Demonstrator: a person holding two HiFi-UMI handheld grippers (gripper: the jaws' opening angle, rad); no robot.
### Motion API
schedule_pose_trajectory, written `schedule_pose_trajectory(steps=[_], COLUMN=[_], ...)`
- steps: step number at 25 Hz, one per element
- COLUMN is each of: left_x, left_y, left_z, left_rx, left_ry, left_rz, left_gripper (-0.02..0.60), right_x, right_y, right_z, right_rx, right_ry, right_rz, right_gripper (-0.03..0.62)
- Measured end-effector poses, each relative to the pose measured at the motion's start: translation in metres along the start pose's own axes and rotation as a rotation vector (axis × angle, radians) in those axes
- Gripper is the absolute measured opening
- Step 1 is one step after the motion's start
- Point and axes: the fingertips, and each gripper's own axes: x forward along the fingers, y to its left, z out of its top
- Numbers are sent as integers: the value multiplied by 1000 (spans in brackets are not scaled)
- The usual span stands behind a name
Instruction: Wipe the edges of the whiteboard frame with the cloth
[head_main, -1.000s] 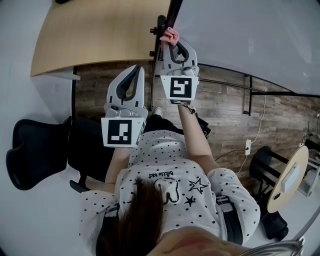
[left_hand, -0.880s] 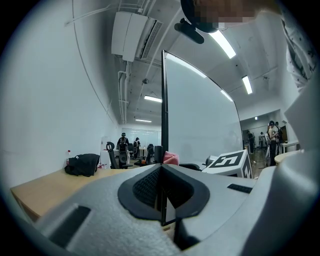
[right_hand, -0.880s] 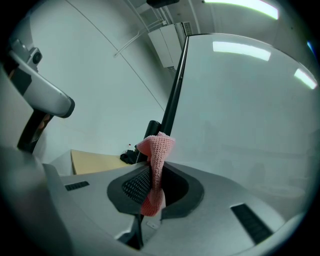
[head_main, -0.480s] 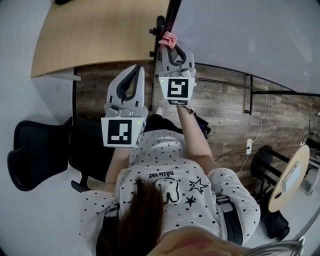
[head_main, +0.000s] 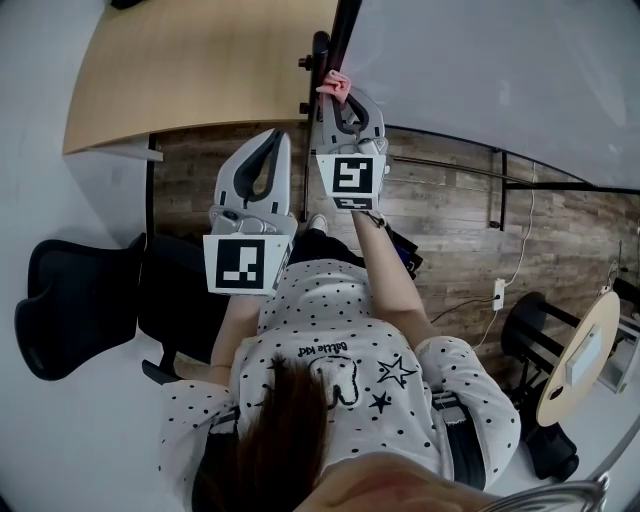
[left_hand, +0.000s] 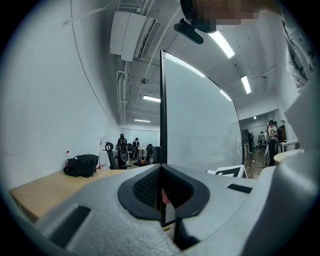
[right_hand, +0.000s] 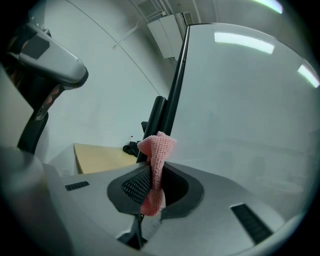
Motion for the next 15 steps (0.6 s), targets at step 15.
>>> schedule_pose_trajectory(steps=[15], left_x=[2], left_y=[-2], left_z=[0], left_rx=[16], left_ry=[-1], left_rz=[7], left_gripper=[15], right_x=[3], right_y=[4], right_z=[-8], right_rx=[-18], right_ry=[4], right_rz=[15], right_gripper=[32])
